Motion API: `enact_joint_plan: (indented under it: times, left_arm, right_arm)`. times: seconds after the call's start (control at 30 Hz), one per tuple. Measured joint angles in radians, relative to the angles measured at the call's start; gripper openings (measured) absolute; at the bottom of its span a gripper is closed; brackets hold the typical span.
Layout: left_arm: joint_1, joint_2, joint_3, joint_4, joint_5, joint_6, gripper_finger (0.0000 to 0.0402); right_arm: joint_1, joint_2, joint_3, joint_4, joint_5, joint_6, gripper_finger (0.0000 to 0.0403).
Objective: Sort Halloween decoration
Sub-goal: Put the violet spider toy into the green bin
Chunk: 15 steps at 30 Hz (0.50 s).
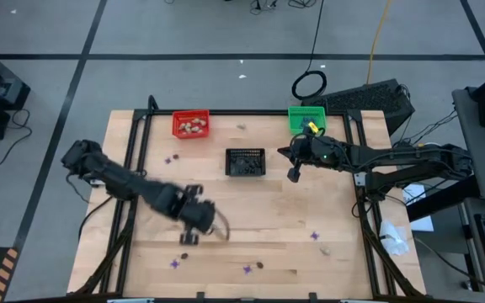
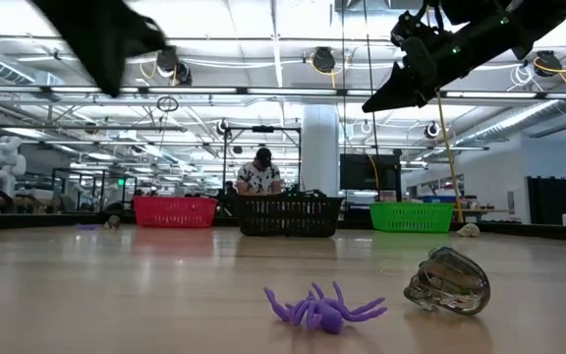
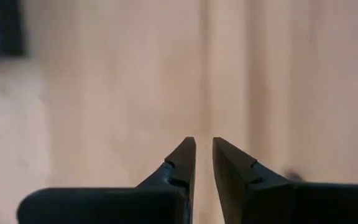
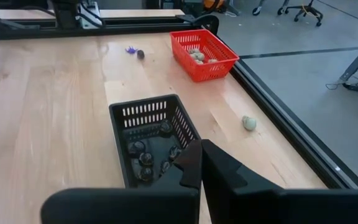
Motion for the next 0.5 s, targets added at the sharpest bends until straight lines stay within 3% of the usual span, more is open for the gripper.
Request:
enact_joint_plan:
  times: [0.3, 0.5]
  left_arm:
    - [-0.297, 0.002, -0.039, 0.0, 0.018, -0.432, 0.0049]
    - [-0.41, 0.027, -0.039, 0.007, 0.019, -0.638, 0.0055]
  right_arm:
    - [0.0, 0.0, 0.0, 0.001, 0.0, 0.0, 0.0]
    - [0.0, 0.0, 0.0, 0.001, -0.001, -0.004, 0.0]
